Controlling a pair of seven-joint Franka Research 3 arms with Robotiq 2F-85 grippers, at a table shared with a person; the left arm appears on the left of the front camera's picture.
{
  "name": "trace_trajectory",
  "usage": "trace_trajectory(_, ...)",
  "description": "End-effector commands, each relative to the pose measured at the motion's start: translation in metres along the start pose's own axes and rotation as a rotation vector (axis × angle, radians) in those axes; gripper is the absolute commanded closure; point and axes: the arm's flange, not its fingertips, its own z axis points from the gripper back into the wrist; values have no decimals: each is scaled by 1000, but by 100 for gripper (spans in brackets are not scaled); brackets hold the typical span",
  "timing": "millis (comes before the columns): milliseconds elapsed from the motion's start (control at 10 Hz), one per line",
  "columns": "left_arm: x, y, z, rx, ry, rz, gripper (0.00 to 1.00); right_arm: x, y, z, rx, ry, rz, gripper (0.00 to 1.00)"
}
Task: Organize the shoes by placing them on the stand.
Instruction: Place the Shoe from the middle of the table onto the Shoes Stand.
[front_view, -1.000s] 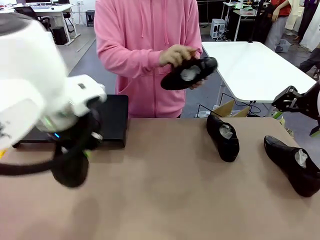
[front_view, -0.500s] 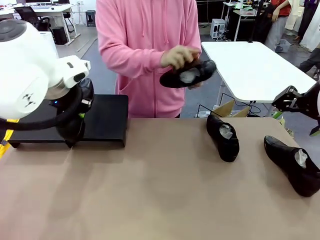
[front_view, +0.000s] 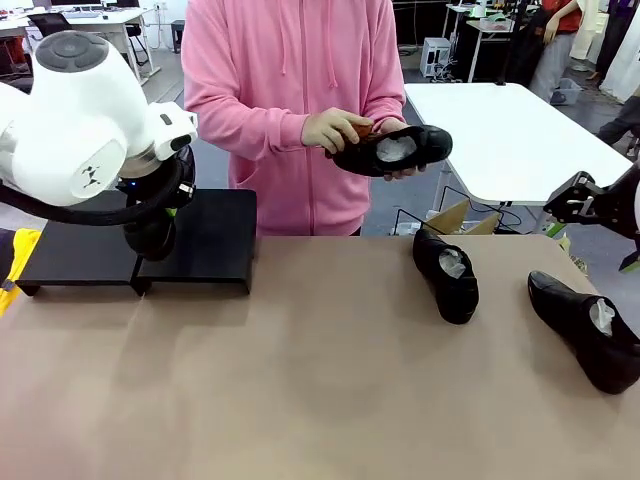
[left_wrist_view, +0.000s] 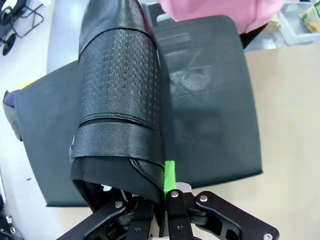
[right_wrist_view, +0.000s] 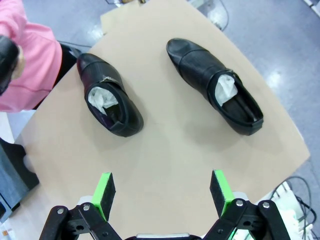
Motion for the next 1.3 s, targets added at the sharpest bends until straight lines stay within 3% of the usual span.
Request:
trace_trajectory(0, 11, 2, -15, 48, -10, 24, 100, 2, 1, -1, 13, -5, -3, 0)
trace_trajectory(300, 7, 1, -42, 57, -6, 14, 100, 2, 1, -1, 13, -5, -3, 0)
trace_trajectory(1000, 4, -9, -60, 57, -24, 31, 100, 2, 1, -1, 13, -5, -3, 0)
trace_trajectory(1200, 4, -8, -59, 55, -24, 46, 65, 2, 1, -1, 13, -5, -3, 0)
